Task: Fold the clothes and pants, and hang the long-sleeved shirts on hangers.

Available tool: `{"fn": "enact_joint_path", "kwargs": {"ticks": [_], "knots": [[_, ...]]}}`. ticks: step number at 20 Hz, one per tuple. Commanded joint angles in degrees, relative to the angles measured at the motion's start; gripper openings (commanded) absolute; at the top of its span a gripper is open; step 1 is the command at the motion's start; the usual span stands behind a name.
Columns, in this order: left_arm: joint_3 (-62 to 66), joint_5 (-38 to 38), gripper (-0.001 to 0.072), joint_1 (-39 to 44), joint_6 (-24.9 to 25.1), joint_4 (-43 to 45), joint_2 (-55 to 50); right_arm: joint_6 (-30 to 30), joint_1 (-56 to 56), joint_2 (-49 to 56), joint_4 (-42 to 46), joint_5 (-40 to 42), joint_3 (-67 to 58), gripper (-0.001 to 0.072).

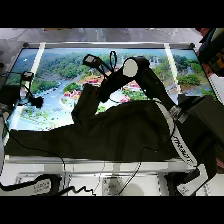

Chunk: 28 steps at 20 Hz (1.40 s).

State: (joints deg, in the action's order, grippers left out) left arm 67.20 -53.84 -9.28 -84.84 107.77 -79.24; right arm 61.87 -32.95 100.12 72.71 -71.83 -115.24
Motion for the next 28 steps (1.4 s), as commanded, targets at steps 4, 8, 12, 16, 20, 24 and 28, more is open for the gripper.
{"fn": "enact_joint_path", "kwargs": {"ticks": [4,8,12,16,20,24,28], "knots": [[0.0,-3.8,0.0646,0.0,7.5,-20.7,-2.3,19.3,12.6,0.0,13.2,12.8,0.2,0.0301],[0.2,6.9,0.0651,1.0,13.5,-45.1,-7.8,21.1,19.8,0.0,13.0,4.2,0.2,0.0301],[7.6,15.8,0.0656,9.1,17.4,-48.7,-13.5,21.1,25.1,0.0,13.0,1.2,0.2,0.0301],[20.5,16.5,0.0645,18.1,11.9,-34.0,-23.2,21.2,28.7,0.0,13.0,-1.5,0.2,0.0301],[28.7,12.6,0.0584,23.1,5.7,-20.9,-30.8,21.2,30.8,0.0,13.1,-3.7,0.2,0.0301],[28.9,11.9,0.0387,23.7,5.0,-18.5,-32.2,20.9,33.0,0.0,13.8,-5.0,0.2,0.0301],[29.0,10.0,0.0023,23.6,4.2,-8.3,-32.0,20.0,38.3,-0.1,14.9,-10.7,1.0,0.0289]]}}
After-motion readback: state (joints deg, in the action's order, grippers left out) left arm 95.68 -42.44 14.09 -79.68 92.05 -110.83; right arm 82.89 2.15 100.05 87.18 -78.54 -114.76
